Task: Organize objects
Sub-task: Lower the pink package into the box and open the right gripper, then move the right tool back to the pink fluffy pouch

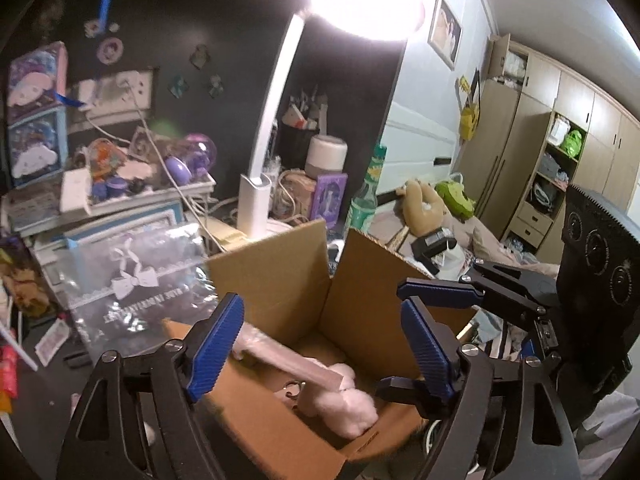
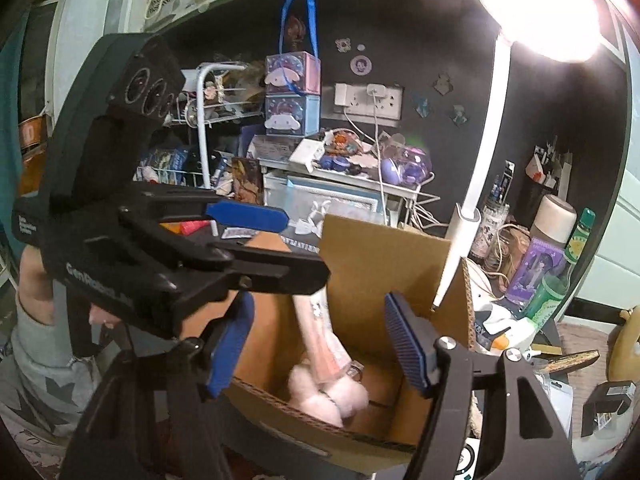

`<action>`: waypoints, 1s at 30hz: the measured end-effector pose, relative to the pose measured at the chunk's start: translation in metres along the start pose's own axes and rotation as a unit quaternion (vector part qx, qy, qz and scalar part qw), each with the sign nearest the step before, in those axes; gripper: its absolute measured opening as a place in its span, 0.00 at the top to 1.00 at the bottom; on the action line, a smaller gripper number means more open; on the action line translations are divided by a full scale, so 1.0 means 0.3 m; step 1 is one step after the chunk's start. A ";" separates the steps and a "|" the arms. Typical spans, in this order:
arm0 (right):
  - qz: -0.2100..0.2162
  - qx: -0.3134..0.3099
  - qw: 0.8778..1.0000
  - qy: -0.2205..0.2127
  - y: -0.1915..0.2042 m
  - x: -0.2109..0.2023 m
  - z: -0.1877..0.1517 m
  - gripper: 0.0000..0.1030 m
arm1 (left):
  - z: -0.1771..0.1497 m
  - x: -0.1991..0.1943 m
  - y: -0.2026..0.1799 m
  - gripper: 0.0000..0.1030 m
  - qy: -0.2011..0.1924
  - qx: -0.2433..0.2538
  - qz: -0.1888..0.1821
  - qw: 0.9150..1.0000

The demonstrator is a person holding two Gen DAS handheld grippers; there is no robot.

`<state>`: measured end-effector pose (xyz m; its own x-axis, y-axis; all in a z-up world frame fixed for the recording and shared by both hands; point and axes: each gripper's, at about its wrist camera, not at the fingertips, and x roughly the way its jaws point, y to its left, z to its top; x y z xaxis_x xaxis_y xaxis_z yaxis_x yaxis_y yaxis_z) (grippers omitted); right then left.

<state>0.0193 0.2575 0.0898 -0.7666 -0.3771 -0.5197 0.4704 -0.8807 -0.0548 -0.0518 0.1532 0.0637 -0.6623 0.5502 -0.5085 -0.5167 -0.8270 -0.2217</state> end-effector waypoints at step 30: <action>0.158 -0.044 0.978 0.129 0.609 0.549 -0.013 0.38 | -0.504 -0.483 0.570 0.11 -0.080 -0.130 0.140 0.978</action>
<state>-0.0193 0.0357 -0.0091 -0.4463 -0.5319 -0.7197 0.7102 -0.6998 0.0768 0.0377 -0.0855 -0.0263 -0.8454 0.2920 -0.4472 -0.1609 -0.9377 -0.3081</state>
